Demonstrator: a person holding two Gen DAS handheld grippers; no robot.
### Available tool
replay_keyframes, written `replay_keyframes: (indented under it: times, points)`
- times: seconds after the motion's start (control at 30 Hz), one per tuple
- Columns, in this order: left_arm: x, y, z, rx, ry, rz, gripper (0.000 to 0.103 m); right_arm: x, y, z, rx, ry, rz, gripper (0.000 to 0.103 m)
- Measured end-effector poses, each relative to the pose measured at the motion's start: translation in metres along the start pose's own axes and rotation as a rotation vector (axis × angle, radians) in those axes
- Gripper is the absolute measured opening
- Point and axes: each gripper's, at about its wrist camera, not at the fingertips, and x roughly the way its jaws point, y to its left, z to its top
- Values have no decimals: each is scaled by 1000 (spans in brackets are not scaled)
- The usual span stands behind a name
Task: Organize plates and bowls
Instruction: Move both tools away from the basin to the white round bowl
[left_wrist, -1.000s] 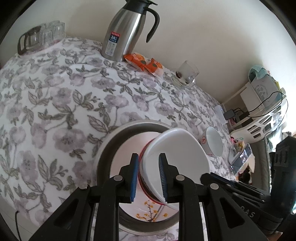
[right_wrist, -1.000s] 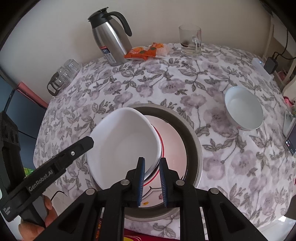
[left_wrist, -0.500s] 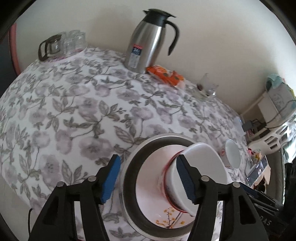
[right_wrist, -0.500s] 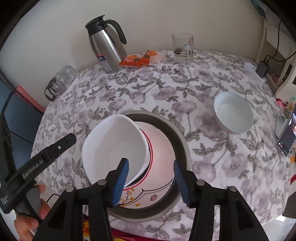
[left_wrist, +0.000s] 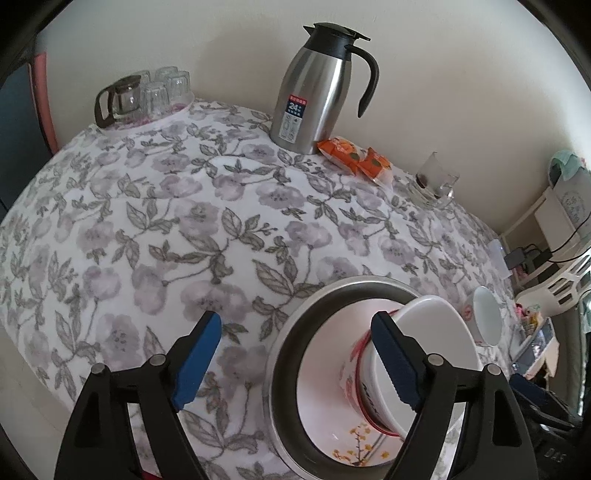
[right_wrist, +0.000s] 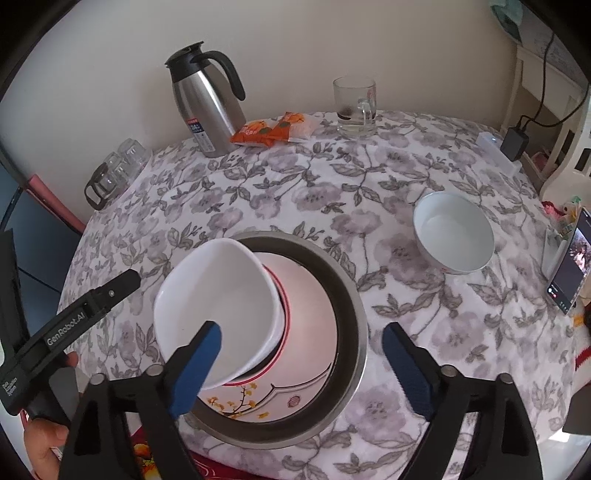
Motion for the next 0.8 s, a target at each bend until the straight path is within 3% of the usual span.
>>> replay_keyframes:
  times: [0.07, 0.13, 0.17, 0.57, 0.8]
  points:
    - [-1, 1, 0, -5, -15, 13, 86, -1, -3, -1, 2, -9, -1, 101]
    - [-4, 4, 1, -16, -40, 25, 98, -1, -5, -1, 0, -17, -3, 103]
    - [-6, 5, 2, -21, -60, 34, 99, -1, -6, -2, 1, -21, -3, 103]
    - [-20, -2, 3, 1, -183, 101, 99, -2, -25, -6, 27, -47, 45, 103]
    - [-33, -18, 10, 17, -256, 78, 99, -11, -46, -2, 63, -76, 63, 103]
